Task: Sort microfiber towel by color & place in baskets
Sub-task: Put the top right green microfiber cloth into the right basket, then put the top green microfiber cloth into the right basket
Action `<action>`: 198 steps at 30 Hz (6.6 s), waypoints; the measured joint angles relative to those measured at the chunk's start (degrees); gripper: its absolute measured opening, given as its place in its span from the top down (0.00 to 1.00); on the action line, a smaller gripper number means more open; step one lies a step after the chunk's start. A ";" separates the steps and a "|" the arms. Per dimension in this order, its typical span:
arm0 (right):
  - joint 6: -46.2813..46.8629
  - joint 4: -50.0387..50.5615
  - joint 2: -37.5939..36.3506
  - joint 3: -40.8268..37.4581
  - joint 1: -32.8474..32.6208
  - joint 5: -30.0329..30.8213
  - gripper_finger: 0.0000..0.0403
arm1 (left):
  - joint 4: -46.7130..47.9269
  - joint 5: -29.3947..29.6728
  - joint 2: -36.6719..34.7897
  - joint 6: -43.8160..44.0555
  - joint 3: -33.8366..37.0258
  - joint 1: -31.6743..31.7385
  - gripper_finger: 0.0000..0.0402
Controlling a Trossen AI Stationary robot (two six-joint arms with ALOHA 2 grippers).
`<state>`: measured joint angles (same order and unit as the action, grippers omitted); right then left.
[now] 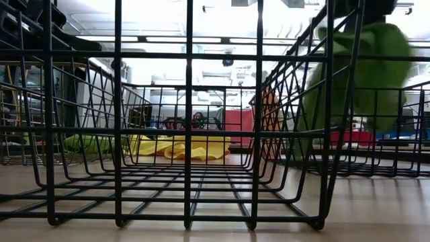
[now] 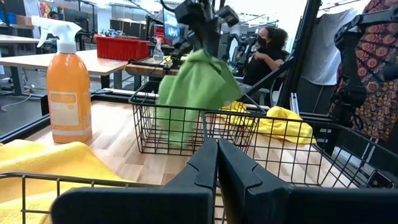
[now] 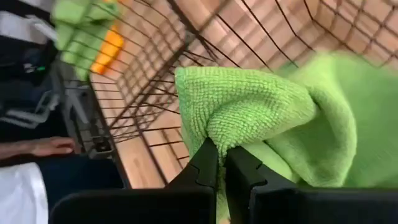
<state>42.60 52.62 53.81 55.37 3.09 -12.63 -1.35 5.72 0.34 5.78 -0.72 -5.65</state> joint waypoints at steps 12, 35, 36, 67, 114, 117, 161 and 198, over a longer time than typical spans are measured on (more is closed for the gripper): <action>-5.08 -9.68 11.02 0.04 -1.77 -3.06 0.65 | -0.02 0.00 0.00 0.00 -0.01 -0.02 1.00; -10.91 -67.18 13.51 0.13 9.38 16.10 0.38 | -1.89 9.91 0.00 -22.51 0.00 0.05 1.00; -10.39 -67.99 13.62 0.13 9.92 16.06 0.38 | -1.82 11.12 0.00 -24.85 0.00 0.05 1.00; -11.28 -64.98 13.62 0.13 10.06 24.65 0.38 | 24.67 27.61 44.96 6.85 -58.65 32.47 1.00; -14.13 -49.00 14.76 0.07 10.06 26.06 0.38 | 42.99 -3.00 83.59 16.20 -51.72 67.40 0.61; -14.13 -48.98 14.76 0.07 10.06 26.04 0.38 | 43.18 -3.00 86.39 16.97 -51.71 67.13 0.55; -12.64 -48.96 14.76 0.07 10.00 25.73 0.38 | 48.29 2.30 93.65 14.80 -55.23 60.90 0.98; -38.08 -71.58 2.09 0.09 10.06 40.07 0.38 | 27.40 -5.02 82.21 13.65 -99.36 27.96 1.00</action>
<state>4.52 -18.96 55.91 55.46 13.15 27.44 26.05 0.70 82.55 19.43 -100.07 22.30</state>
